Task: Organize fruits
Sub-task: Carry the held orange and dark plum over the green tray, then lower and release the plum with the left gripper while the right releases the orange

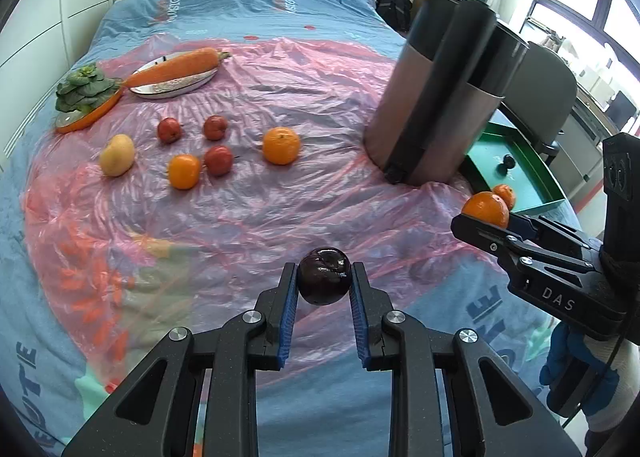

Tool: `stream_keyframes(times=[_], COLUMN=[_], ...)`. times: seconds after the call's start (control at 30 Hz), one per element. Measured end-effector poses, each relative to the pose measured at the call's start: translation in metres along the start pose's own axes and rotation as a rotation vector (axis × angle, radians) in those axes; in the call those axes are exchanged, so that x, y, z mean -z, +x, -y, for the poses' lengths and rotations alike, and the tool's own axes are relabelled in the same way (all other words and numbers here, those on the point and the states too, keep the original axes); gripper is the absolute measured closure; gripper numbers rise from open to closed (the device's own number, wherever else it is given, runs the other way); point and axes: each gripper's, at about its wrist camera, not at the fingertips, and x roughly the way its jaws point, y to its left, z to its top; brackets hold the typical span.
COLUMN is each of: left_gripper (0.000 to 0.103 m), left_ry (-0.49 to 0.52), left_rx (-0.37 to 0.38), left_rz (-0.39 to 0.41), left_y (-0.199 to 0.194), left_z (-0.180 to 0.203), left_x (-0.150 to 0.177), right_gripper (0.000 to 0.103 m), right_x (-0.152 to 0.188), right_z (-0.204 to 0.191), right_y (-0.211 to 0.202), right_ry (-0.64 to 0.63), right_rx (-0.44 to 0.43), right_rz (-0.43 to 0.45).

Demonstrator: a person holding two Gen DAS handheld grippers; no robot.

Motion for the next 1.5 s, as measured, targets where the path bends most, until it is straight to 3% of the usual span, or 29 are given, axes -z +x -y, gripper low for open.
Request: stream_keyframes(times=[0.37,0.67,1.03,1.23,1.5], left_gripper=[0.081,0.081,0.081,0.081,0.081], left_ry=[0.152,0.274,0.389,0.401,0.379], left_rx=[0.123,0.196,0.197,0.157,0.116], left_rz=[-0.041,-0.078,-0.110,-0.149,-0.169], left_y=[0.015,0.048,0.126,0.178,0.218], left_z=[0.103,0.183,0.263,0.279,0.282], left_x=[-0.019,-0.045,-0.095,-0.119,-0.134], right_gripper=[0.055,0.055,0.055,0.055,0.055], right_x=[0.008,-0.005,-0.020,-0.026,-0.037], right_z=[0.096,0.190,0.284,0.317,0.341], right_y=[-0.044,-0.060,-0.034,-0.007,0.018], right_ry=[0.130,0.215,0.269,0.263,0.259], right_rx=[0.118,0.219,0.317,0.367,0.403], right_rz=[0.086,0.146,0.166,0.135,0.093])
